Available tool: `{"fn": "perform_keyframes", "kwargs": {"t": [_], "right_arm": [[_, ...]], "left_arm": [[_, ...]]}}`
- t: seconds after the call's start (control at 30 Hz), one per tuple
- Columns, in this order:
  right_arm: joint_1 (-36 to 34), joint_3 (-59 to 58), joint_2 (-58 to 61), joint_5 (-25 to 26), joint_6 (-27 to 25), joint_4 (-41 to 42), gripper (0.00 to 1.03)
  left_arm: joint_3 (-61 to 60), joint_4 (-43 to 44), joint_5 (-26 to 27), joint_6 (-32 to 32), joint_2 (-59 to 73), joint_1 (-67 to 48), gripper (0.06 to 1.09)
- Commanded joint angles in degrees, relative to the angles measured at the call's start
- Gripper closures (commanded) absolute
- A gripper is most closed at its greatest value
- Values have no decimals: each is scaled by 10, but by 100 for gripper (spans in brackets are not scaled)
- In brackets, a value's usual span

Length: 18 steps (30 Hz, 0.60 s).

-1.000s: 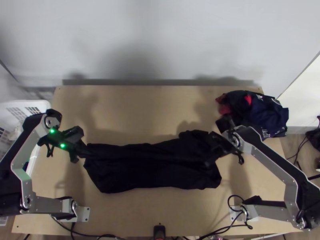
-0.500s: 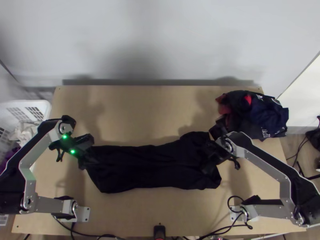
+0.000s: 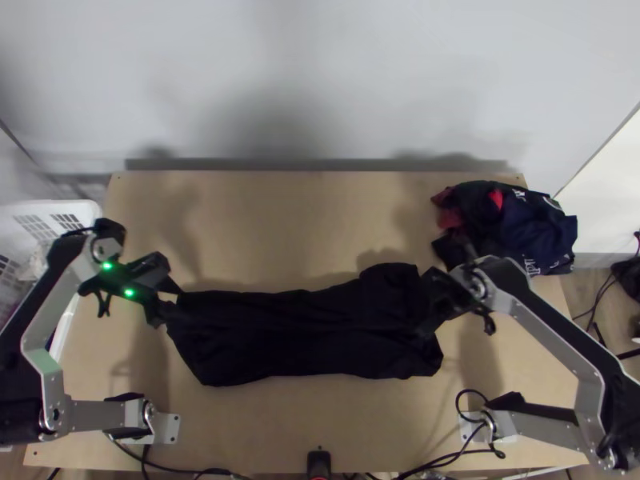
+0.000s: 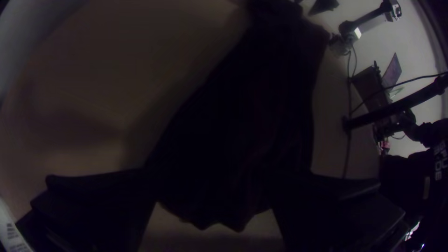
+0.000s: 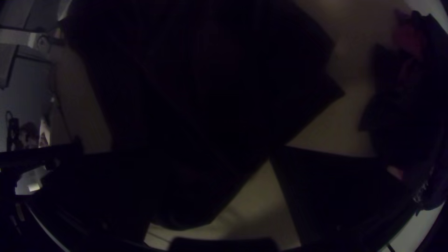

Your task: Fold the t-shirt

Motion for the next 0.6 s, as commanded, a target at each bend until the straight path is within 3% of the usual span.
{"fn": "perform_keyframes", "kwargs": {"t": [0.0,0.23,0.57], "right_arm": [[-63,31,-50,2,-25,-52,10],[-85,36,-69,1,-25,-73,11],[-60,98,-50,0,39,-69,11]], "left_arm": [[34,-15,0,5,-22,60,10],[25,-54,12,-1,-45,68,10],[1,-60,13,-32,-112,24,10]]}}
